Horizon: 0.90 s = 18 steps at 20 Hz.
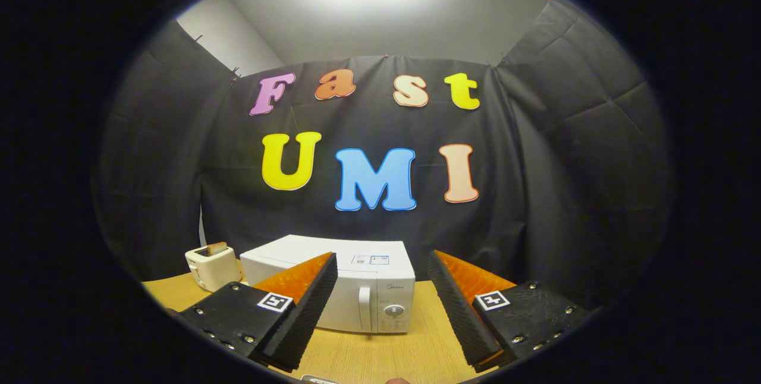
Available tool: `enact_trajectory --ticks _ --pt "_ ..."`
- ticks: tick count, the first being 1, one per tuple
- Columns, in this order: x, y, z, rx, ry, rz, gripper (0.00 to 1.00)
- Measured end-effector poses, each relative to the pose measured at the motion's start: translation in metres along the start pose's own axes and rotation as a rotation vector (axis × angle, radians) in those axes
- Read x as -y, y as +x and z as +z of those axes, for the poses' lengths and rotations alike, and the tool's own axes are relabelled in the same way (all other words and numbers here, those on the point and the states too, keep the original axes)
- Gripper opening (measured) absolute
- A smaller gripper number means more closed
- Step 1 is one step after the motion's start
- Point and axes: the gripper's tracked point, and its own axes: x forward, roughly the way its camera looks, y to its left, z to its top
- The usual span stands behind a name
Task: Open the microwave, put the food inside, and close the microwave door.
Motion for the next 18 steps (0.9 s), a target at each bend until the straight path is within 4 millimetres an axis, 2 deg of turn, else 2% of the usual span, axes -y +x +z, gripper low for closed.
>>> enact_trajectory --ticks 5,9,13,18 --pt "-0.007 0.038 -0.016 -0.023 -0.005 0.051 0.96" --pt "-0.012 0.069 -0.04 -0.061 -0.01 0.073 0.96" --pt "-0.016 0.098 -0.073 -0.112 -0.023 0.089 0.97" --pt "-0.021 0.124 -0.118 -0.191 -0.026 0.113 0.96"
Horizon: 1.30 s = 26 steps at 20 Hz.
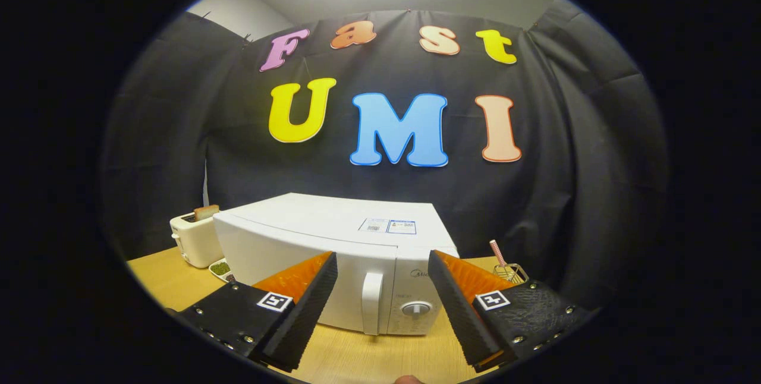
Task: Open the microwave, put the food inside, and close the microwave door.
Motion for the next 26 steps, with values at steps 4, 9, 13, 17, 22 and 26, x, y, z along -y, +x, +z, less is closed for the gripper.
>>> enact_trajectory --ticks 4,9,13,17,22,26 --pt "-0.004 0.02 -0.033 -0.062 0.004 0.005 0.96" --pt "-0.011 0.04 -0.07 -0.144 -0.001 0.014 0.97" --pt "-0.017 0.053 -0.091 -0.193 -0.016 0.005 0.96" --pt "-0.015 0.057 -0.099 -0.206 -0.047 -0.037 0.76" --pt "-0.009 0.058 -0.104 -0.237 0.018 -0.076 0.48" --pt "-0.018 0.049 -0.1 -0.272 0.05 -0.088 0.38"
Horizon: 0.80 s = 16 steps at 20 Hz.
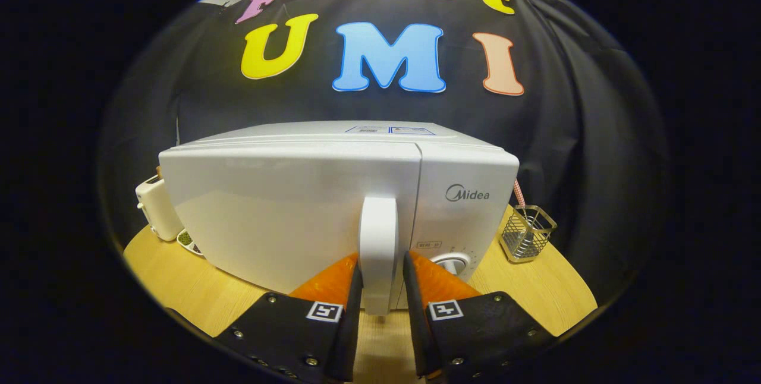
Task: Open the microwave, put the food inside, and close the microwave door.
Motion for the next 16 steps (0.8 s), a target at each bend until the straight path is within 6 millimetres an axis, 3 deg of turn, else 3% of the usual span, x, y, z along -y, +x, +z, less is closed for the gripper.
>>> enact_trajectory --ticks 1,2,3,4,5,13,16 --pt "0.002 -0.005 0.006 0.001 -0.002 -0.009 0.24" --pt "0.001 0.008 -0.004 -0.015 0.001 -0.009 0.24" --pt "0.0 0.008 -0.002 -0.021 0.001 -0.01 0.16" --pt "0.001 0.007 -0.003 -0.027 -0.002 -0.013 0.15" --pt "0.001 0.006 -0.003 -0.039 -0.022 -0.007 0.05" --pt "0.002 0.003 -0.002 -0.103 -0.075 0.008 0.05" --pt "-0.005 -0.021 -0.012 -0.11 -0.122 0.008 0.05"
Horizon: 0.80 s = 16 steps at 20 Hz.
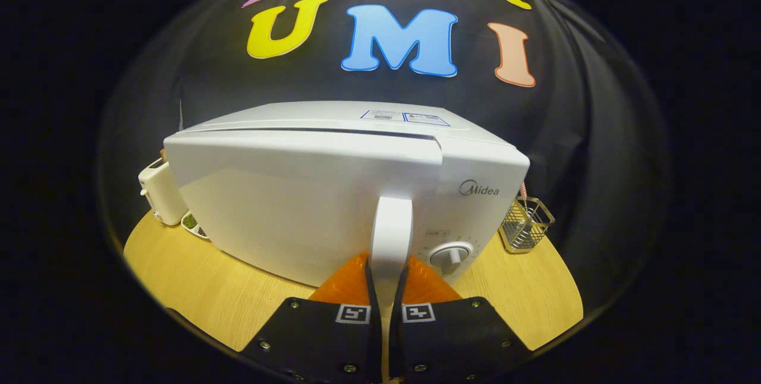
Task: Open the microwave, put the food inside, and close the microwave door.
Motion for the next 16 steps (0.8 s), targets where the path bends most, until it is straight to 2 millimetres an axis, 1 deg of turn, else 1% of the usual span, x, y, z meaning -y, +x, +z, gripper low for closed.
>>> enact_trajectory --ticks 1,3,5,7,11,16 --pt "-0.003 -0.01 -0.003 -0.007 -0.01 0.002 0.05" --pt "-0.006 -0.02 -0.01 -0.048 0.021 0.023 0.05" --pt "-0.014 -0.03 -0.015 -0.088 0.032 0.059 0.05" --pt "-0.021 -0.046 -0.022 -0.123 0.012 0.091 0.07" --pt "-0.04 -0.076 -0.035 -0.178 -0.03 0.144 0.07" --pt "-0.07 -0.11 -0.05 -0.234 -0.049 0.19 0.07"
